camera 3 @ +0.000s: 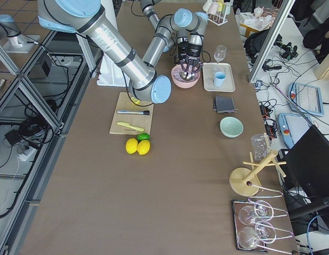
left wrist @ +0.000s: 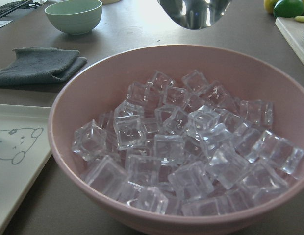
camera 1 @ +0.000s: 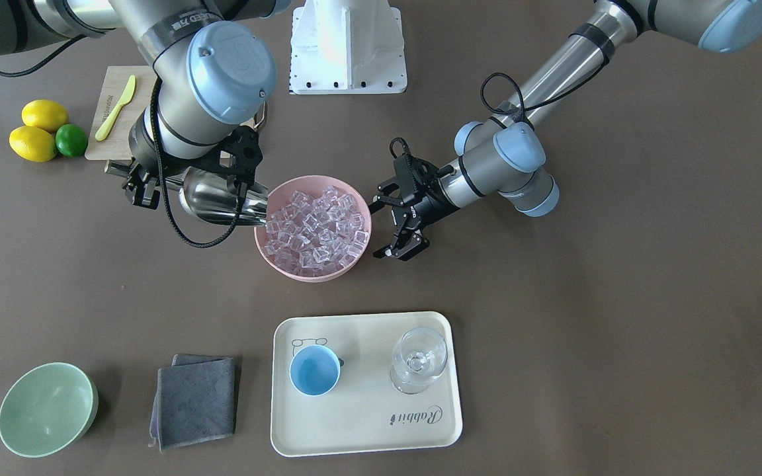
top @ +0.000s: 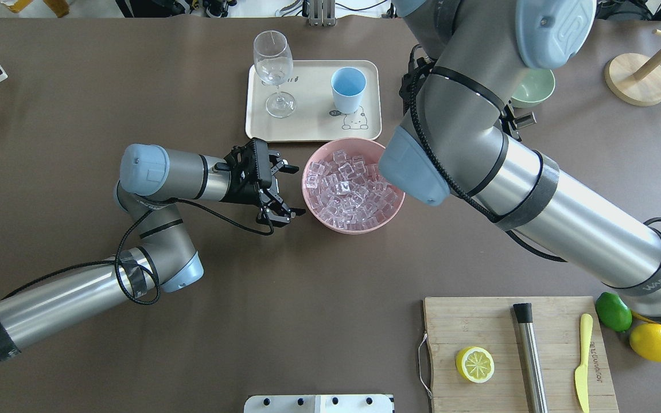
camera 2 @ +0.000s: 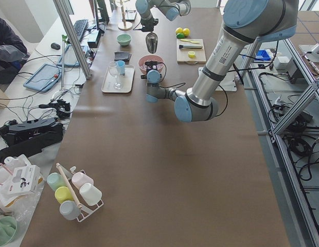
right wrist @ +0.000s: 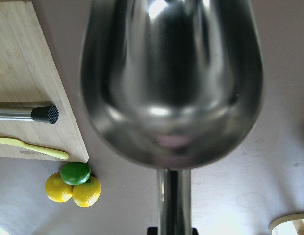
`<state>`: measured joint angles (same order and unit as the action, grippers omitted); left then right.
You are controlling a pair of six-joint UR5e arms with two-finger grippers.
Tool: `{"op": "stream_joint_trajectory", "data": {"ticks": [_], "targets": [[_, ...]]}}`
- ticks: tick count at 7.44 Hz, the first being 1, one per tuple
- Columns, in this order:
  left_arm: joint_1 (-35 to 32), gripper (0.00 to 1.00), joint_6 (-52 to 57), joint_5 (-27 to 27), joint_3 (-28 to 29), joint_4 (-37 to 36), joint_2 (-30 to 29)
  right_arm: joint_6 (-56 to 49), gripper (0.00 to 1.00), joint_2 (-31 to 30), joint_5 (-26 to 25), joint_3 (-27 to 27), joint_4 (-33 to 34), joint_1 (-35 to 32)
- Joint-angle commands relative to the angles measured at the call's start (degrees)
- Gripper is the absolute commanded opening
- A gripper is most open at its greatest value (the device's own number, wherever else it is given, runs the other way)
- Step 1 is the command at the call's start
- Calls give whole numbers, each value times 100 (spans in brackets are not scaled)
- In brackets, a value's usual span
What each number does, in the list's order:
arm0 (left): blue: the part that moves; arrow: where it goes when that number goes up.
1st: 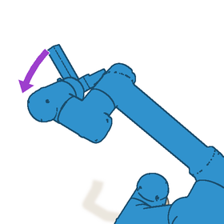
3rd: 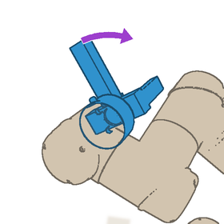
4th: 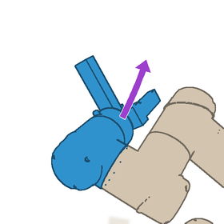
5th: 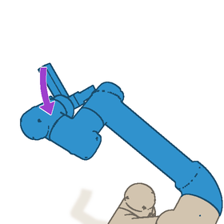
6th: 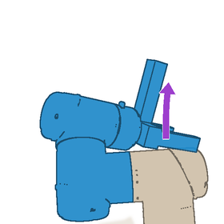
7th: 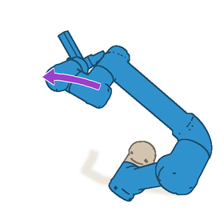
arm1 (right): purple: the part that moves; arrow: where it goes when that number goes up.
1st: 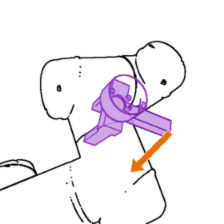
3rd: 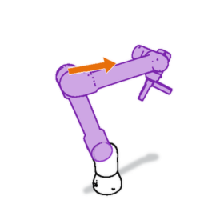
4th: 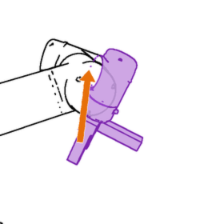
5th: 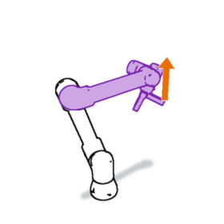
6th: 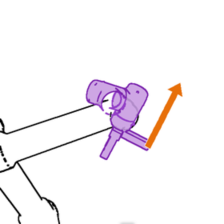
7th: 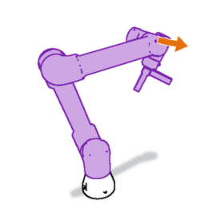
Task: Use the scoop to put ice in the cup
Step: 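Lower the scoop into the ice cubes while the left gripper holds the bowl rim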
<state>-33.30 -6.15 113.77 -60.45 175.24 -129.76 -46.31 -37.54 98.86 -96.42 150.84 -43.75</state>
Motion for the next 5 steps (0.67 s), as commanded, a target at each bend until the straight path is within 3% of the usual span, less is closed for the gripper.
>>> {"op": "stream_joint_trajectory", "data": {"ticks": [1,5], "targets": [[60,99,0,-4,-2,-77,-58,140,0,-17,-51,140,68,104],[95,99,0,-4,-2,-95,-76,500,0,89,-59,448,16,262]]}}
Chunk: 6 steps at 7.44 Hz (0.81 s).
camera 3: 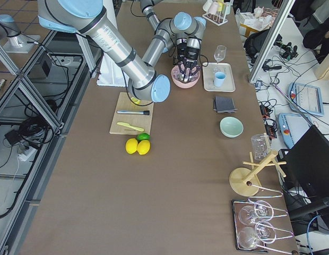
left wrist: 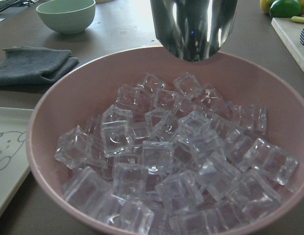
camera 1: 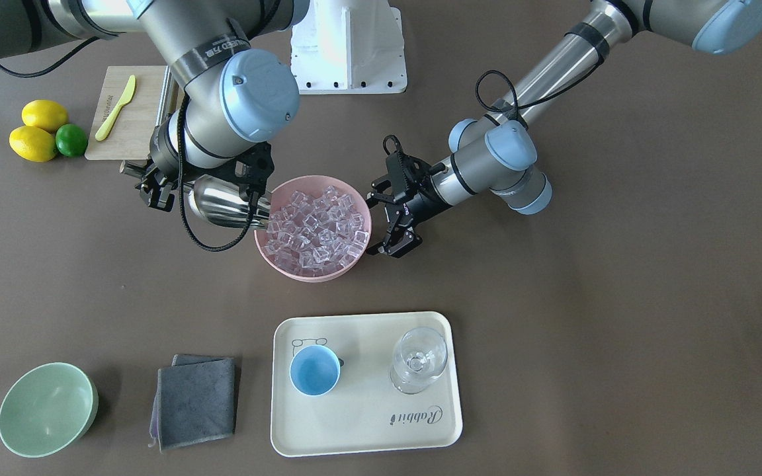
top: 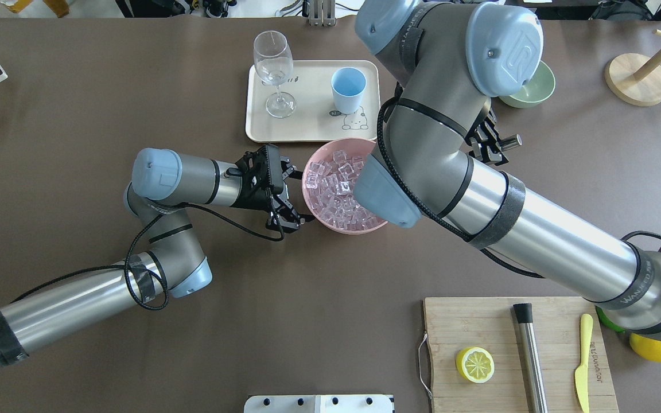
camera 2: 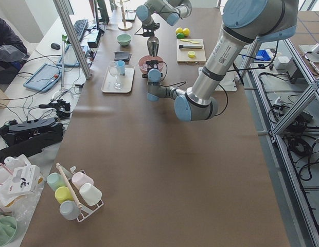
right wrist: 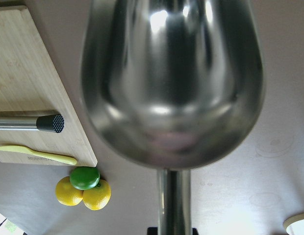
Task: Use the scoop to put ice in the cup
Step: 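Lower the scoop into the ice cubes while the left gripper holds the bowl rim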
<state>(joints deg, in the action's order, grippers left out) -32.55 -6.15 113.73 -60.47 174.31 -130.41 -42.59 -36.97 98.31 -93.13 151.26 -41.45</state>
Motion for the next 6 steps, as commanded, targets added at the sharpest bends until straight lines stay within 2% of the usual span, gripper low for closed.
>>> {"op": "stream_joint_trajectory", "data": {"ticks": [1,3,6], "targets": [[29,99,0,-9,0,-3,-2,137,0,23,-5,155,-26,57],[38,99,9,0,-9,-3,-2,146,0,137,13,452,-245,58],[38,99,9,0,-18,-3,-2,199,0,190,22,515,-316,66]]}}
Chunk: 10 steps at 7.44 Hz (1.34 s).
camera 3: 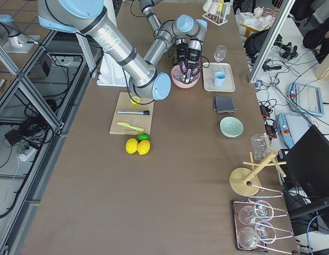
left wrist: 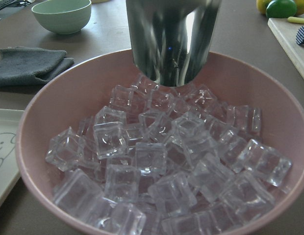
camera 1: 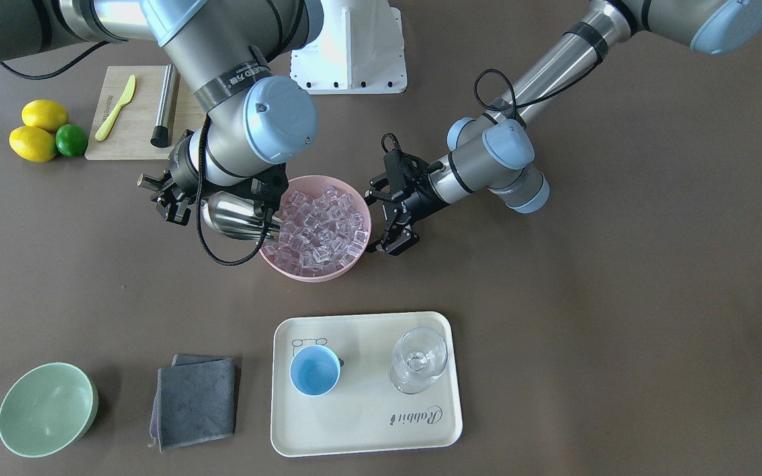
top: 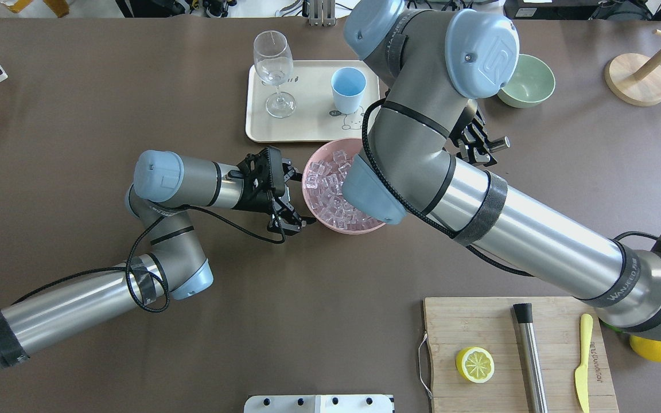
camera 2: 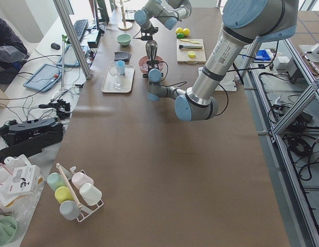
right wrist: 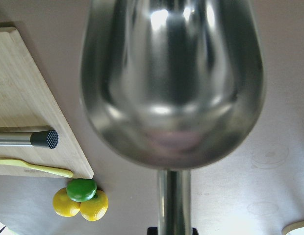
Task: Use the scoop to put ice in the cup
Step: 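Lower the scoop into the ice cubes while the left gripper holds the bowl rim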
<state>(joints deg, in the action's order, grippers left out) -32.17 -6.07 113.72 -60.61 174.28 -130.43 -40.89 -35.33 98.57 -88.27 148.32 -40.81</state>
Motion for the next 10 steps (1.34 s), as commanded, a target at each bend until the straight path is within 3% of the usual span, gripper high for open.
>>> {"op": "stream_joint_trajectory", "data": {"ticks": [1,5,10], "targets": [[1,99,0,1,-12,18,0,28,0,44,-14,116,-23,3],[18,99,0,1,-39,18,0,63,0,342,4,731,-207,47],[18,99,9,10,-39,18,9,464,0,386,48,856,-497,126]]}}
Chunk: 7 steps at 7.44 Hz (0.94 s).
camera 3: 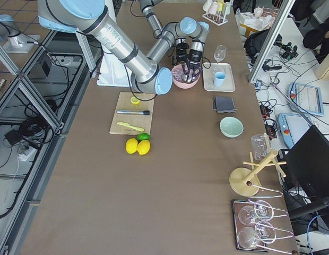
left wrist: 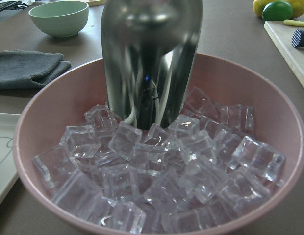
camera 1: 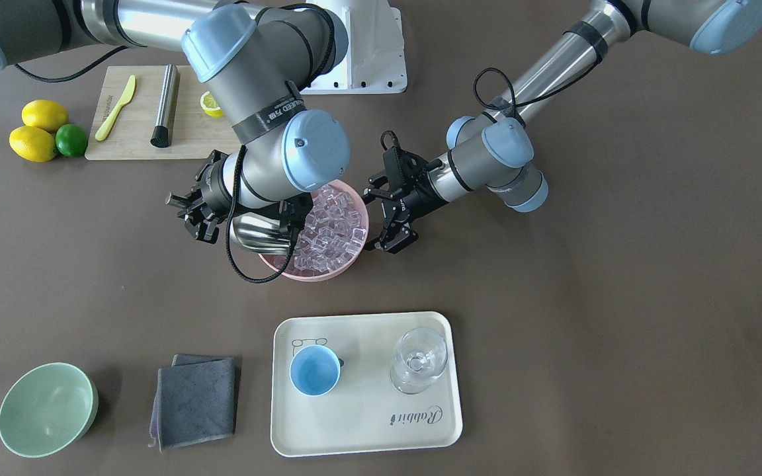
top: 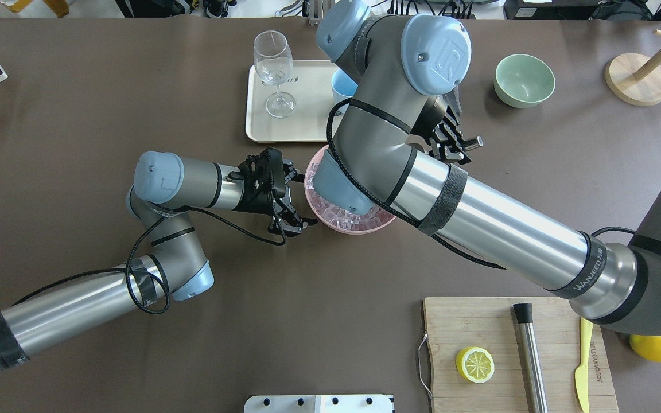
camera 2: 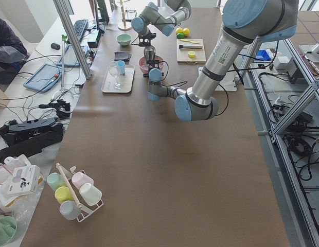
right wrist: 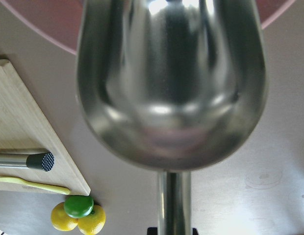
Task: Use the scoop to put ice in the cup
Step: 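Lower the scoop into the ice cubes while the left gripper holds the bowl rim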
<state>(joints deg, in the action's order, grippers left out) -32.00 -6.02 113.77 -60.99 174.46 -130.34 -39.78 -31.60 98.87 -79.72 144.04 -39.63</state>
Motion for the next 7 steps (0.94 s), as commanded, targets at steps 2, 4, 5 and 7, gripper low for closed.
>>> {"op": "stream_joint_trajectory", "data": {"ticks": [2,4,5,7], "targets": [[0,99,5,5,0,0,0,392,0,-13,35,-8,-271,34],[0,99,5,13,0,0,0,602,0,-66,97,-17,-568,34],[0,99,5,5,0,0,0,629,0,-92,106,-69,-579,25],[-8,99,5,-4,8,-26,9,988,0,-267,263,-367,-718,25]]}}
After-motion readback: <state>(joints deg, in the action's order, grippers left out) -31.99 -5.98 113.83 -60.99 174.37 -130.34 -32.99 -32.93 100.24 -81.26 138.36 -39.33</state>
